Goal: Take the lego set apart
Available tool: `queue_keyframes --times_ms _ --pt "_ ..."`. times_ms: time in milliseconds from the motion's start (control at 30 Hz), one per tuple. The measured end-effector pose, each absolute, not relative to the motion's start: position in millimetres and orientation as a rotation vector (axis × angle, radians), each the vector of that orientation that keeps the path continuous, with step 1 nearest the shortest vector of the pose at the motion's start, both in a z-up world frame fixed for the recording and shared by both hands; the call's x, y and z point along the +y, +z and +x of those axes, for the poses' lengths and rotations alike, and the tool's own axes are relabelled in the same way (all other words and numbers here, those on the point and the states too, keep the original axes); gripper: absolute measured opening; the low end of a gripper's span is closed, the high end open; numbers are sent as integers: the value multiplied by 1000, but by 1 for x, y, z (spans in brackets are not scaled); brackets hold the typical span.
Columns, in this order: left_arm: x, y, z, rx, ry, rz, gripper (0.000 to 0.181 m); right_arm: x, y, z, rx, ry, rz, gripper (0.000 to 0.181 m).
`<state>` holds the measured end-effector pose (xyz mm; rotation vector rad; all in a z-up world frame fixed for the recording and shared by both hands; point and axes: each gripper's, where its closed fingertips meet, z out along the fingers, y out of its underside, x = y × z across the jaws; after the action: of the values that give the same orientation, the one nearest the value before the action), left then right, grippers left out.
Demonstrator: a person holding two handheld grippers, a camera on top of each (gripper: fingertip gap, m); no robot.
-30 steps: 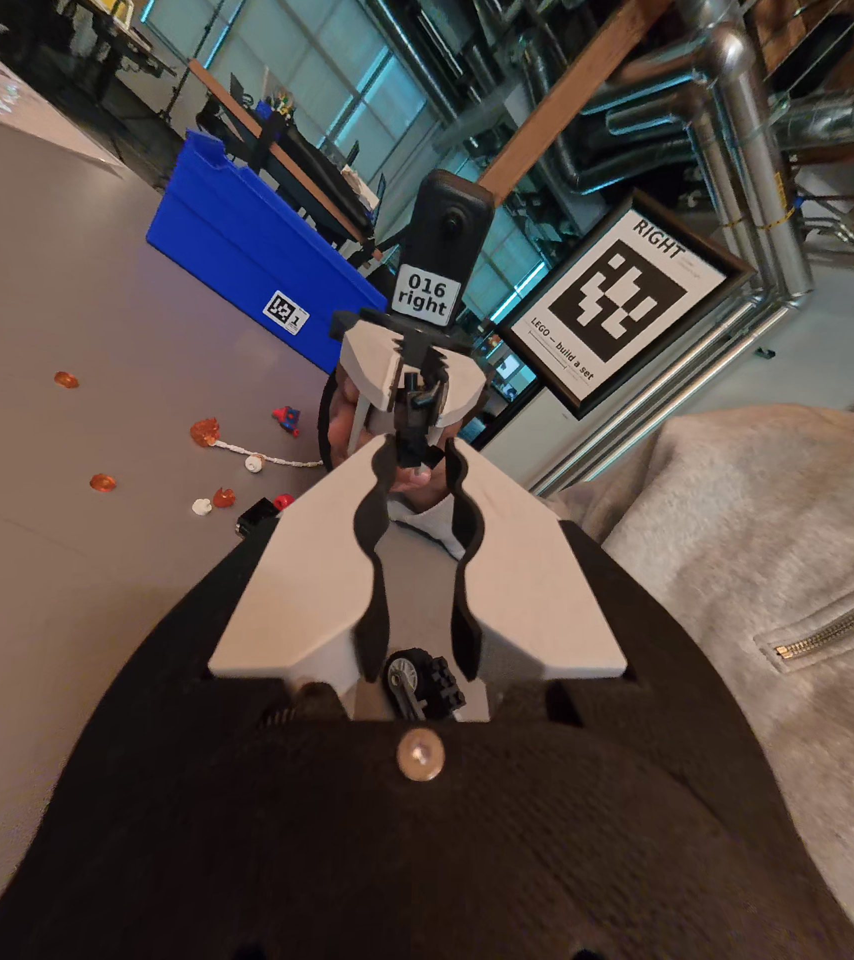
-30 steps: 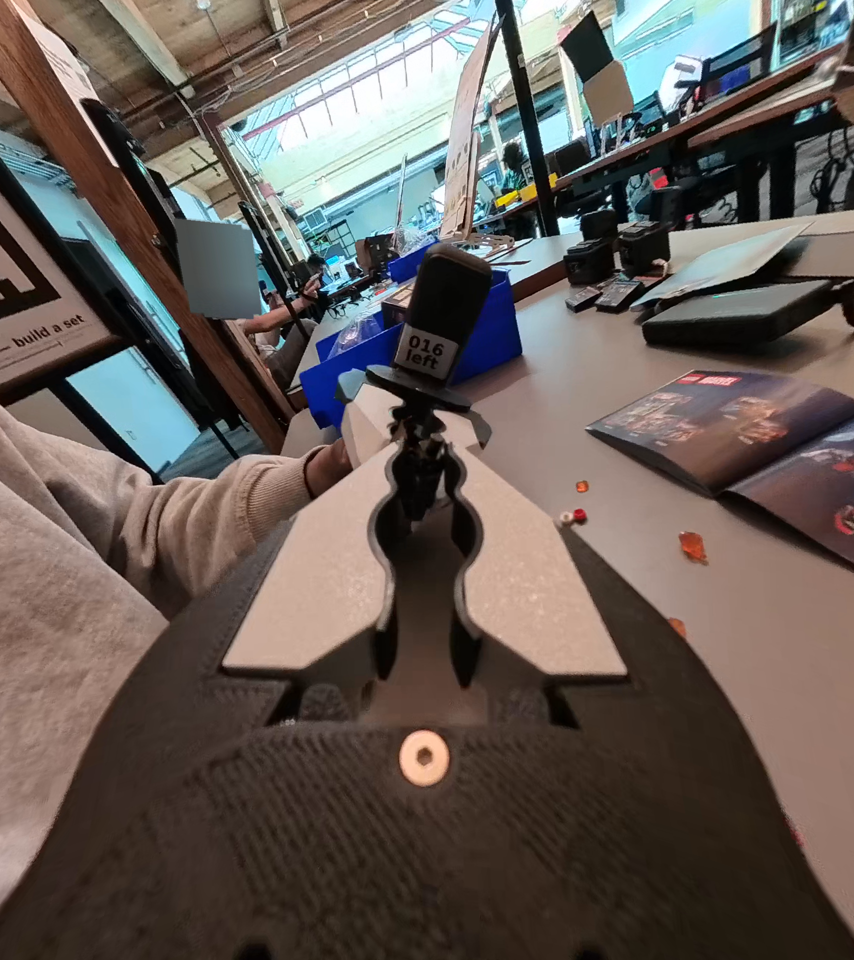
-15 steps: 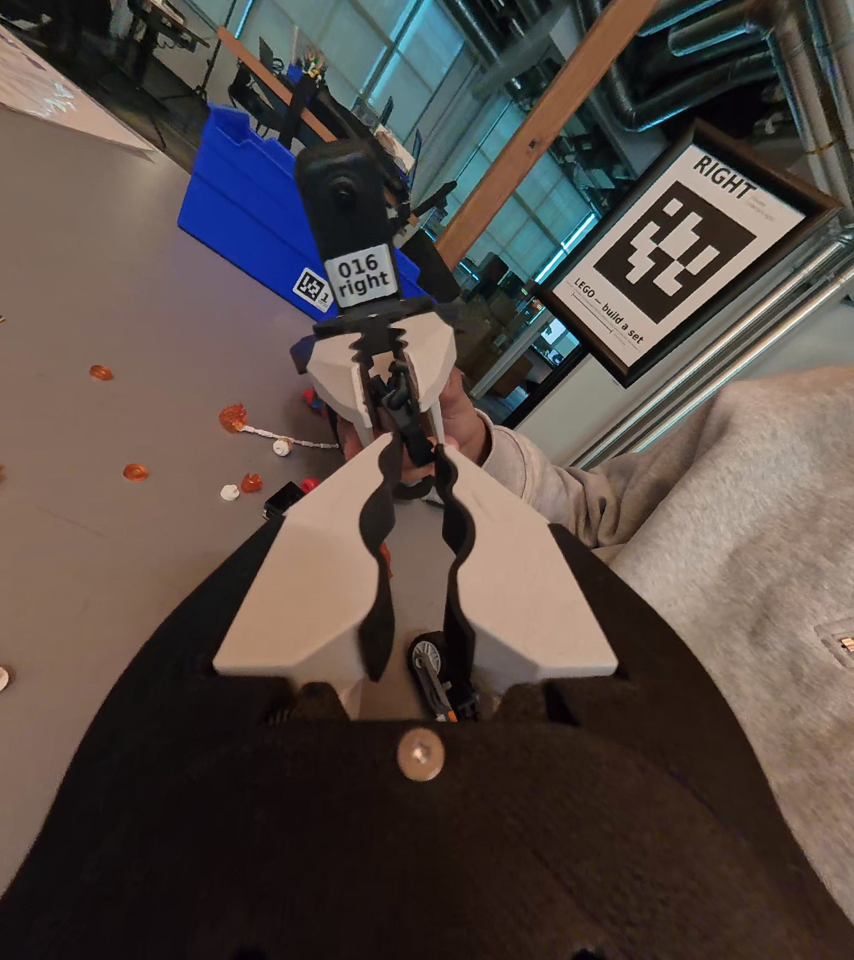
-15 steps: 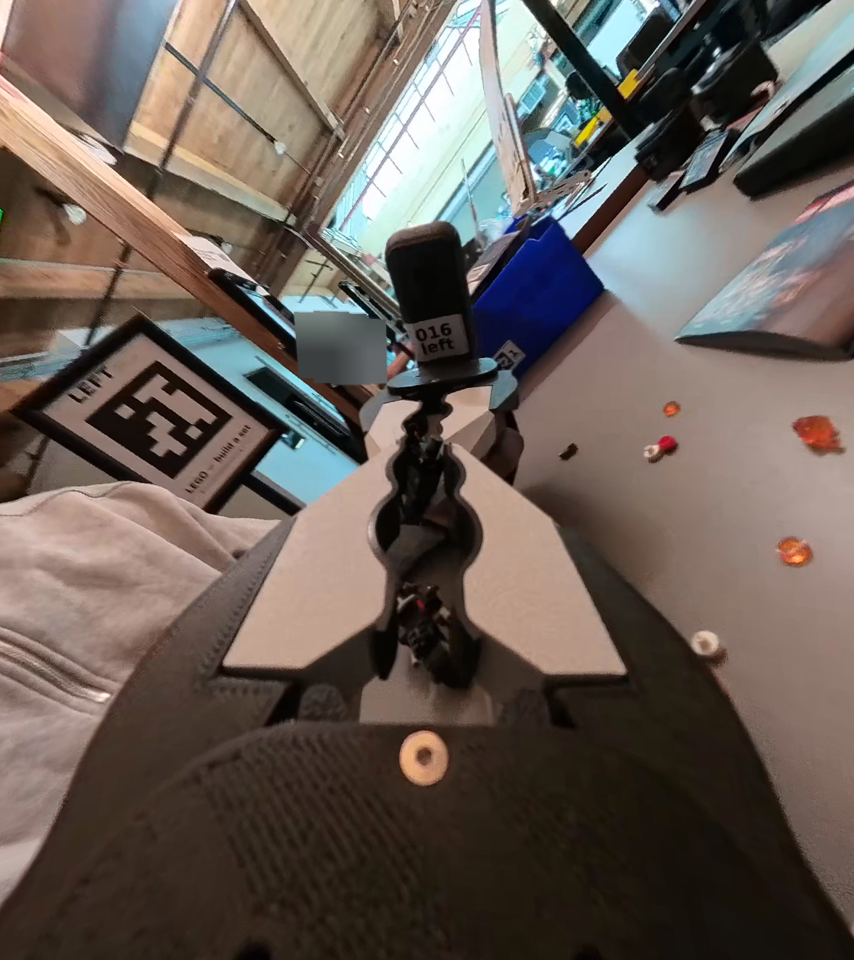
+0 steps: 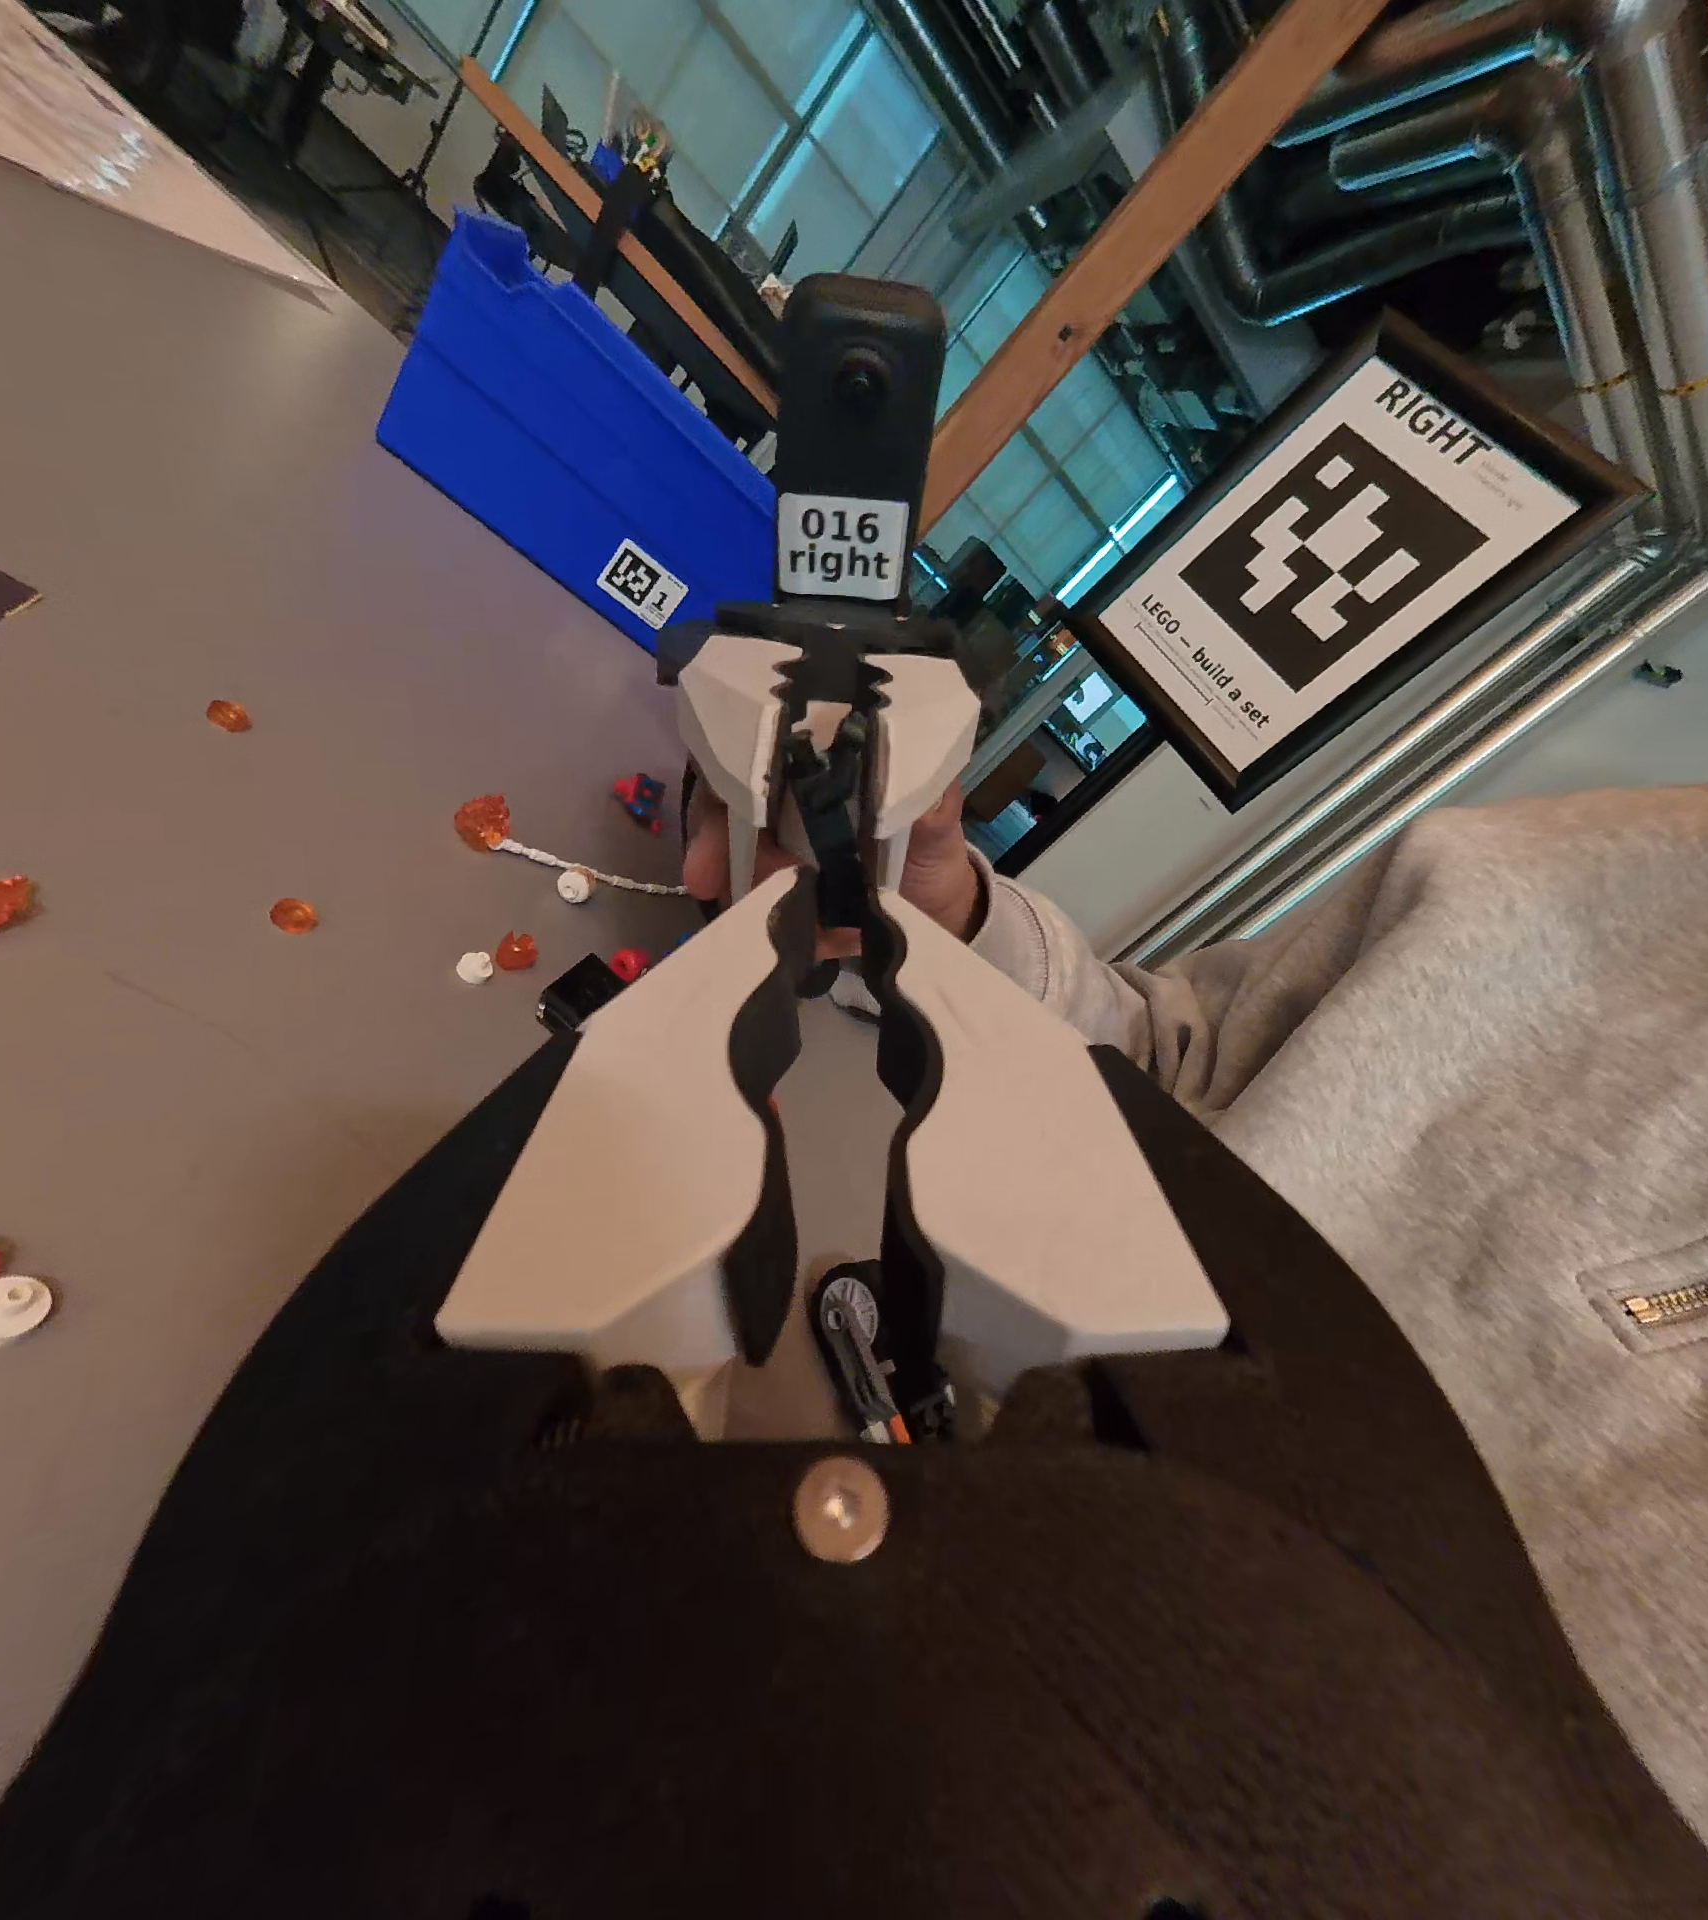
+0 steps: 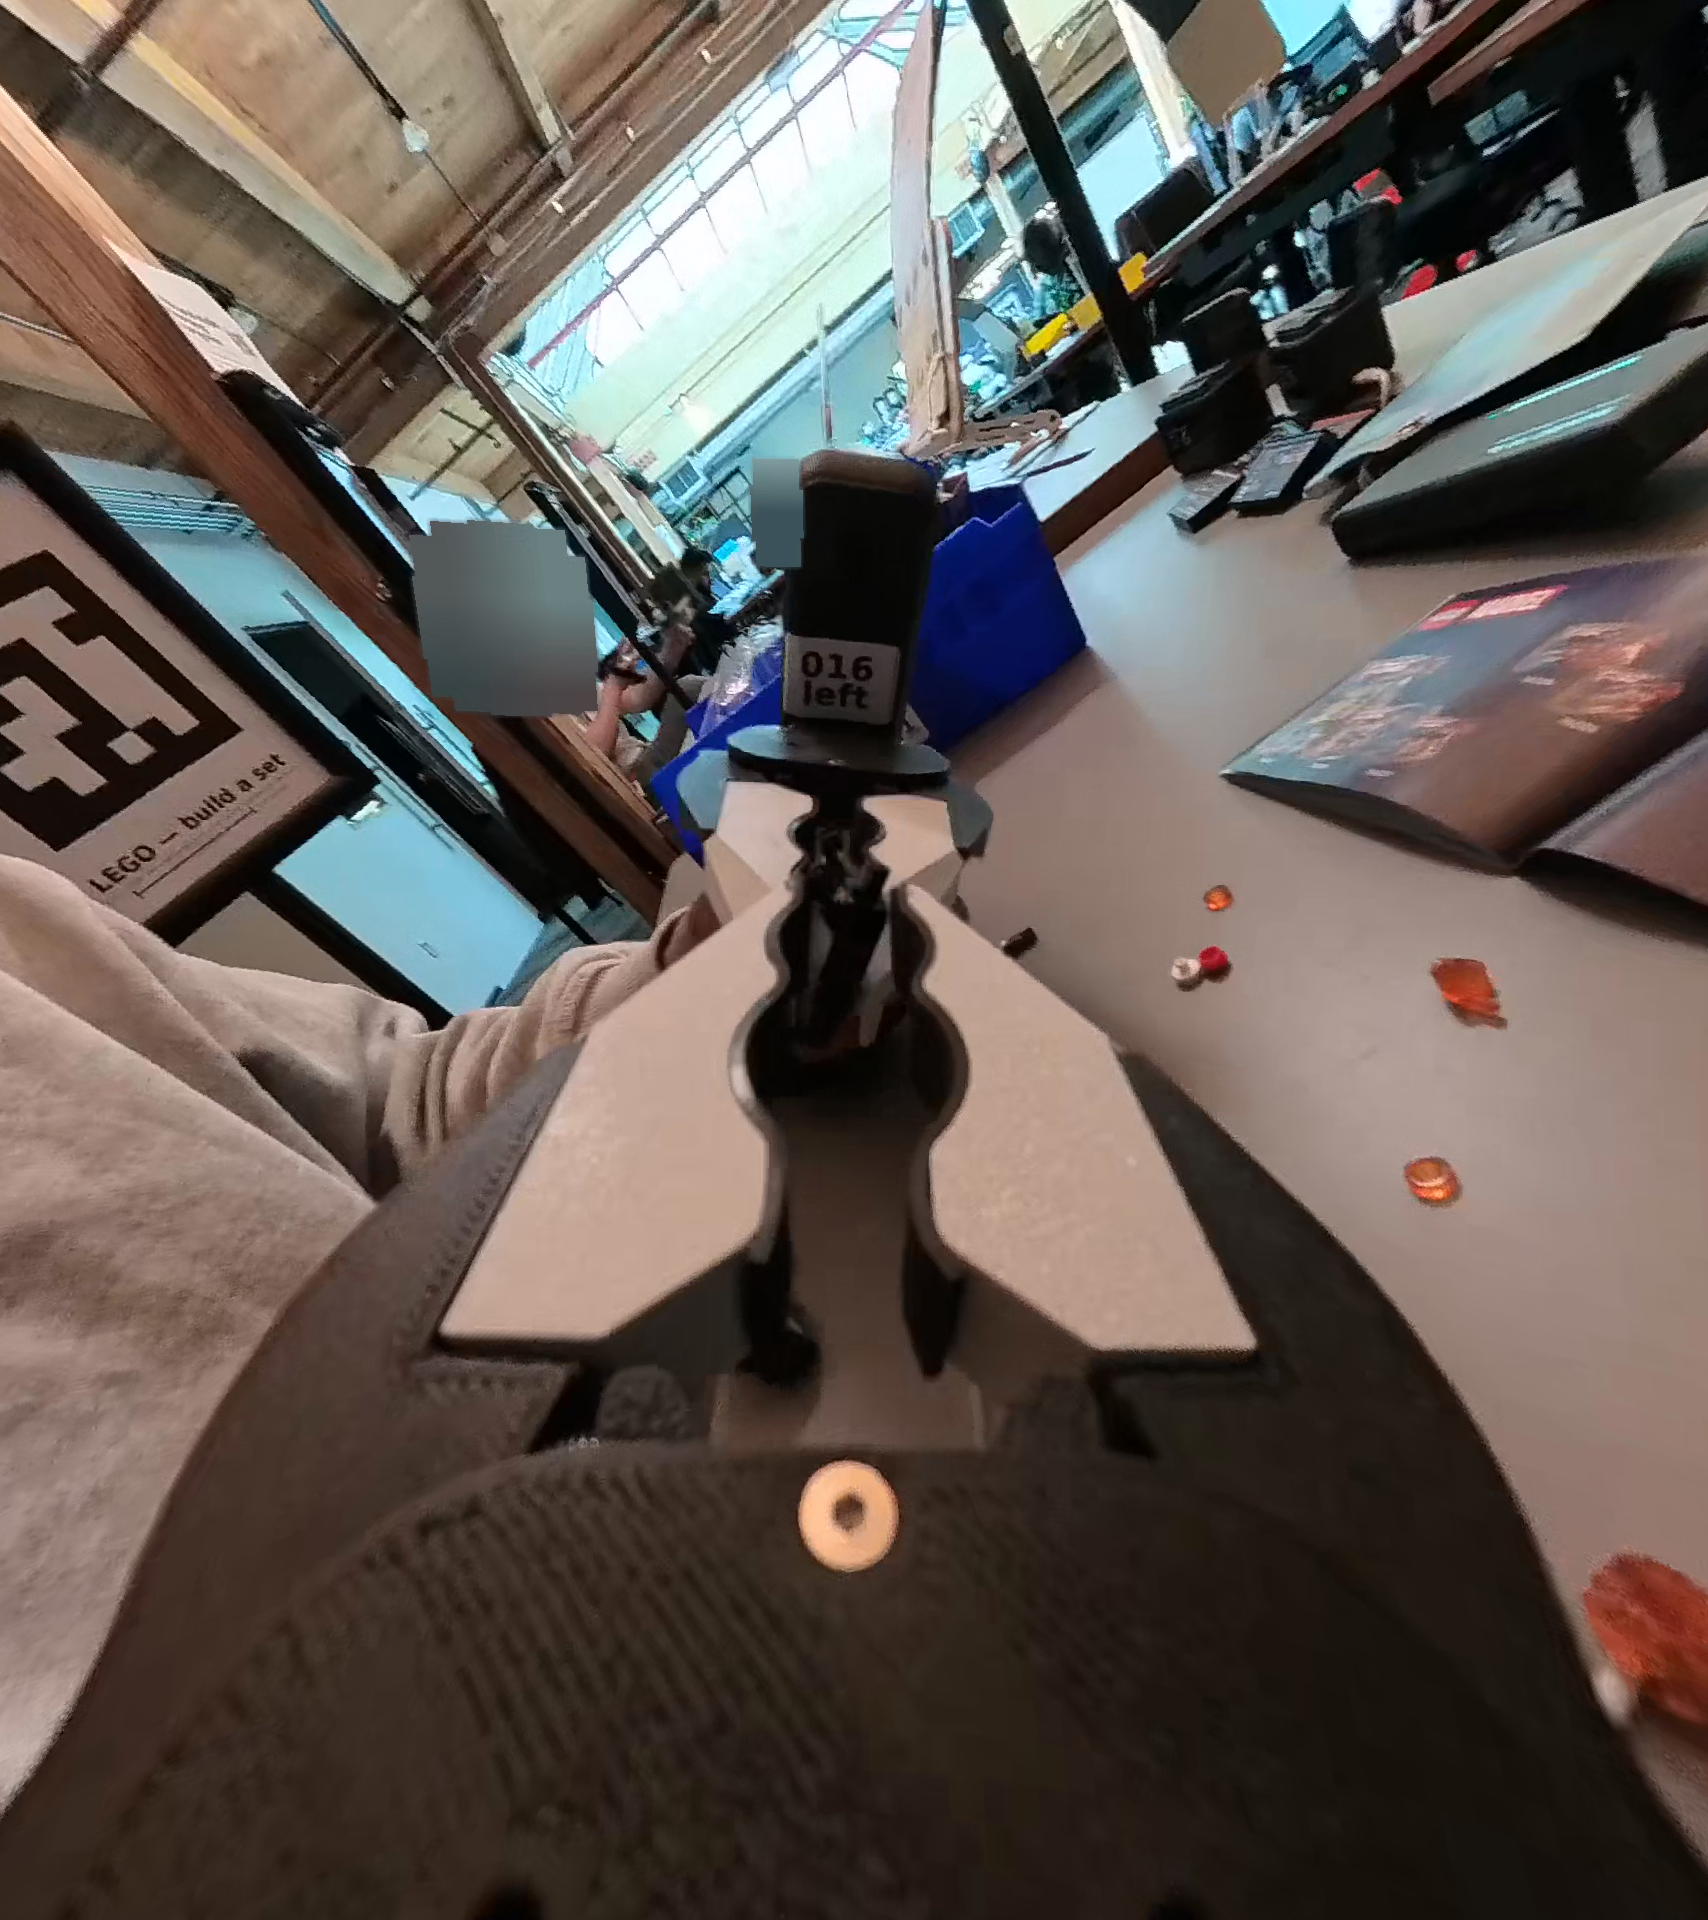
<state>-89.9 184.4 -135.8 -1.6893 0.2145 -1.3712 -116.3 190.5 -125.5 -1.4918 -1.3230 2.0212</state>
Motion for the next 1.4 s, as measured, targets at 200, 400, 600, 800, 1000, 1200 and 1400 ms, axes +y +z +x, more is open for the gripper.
queue_keyframes --times_ms 200,400,600,800,1000,1200,1400 --pt "183 -127 -96 198 -1392 -1640 4 185 -128 -118 -1318 2114 -1530 20" --pt "183 -130 -94 206 -1375 -1665 4 190 -122 -116 -1245 2189 -1522 13" --pt "186 -134 -94 192 -1359 -1673 5 192 -124 -115 -1273 2142 -1539 8" --pt "188 -131 -94 122 -1450 -1622 4 193 -122 -114 -1246 2166 -1542 8" --pt "191 -130 -96 55 -1475 -1629 4 197 -120 -116 -1189 2139 -1543 6" --pt "193 -128 -96 28 -1489 -1620 5 202 -116 -117 -1103 2155 -1548 6" --pt "196 -125 -97 1 -1466 -1623 6 207 -113 -117 -988 2193 -1561 5"
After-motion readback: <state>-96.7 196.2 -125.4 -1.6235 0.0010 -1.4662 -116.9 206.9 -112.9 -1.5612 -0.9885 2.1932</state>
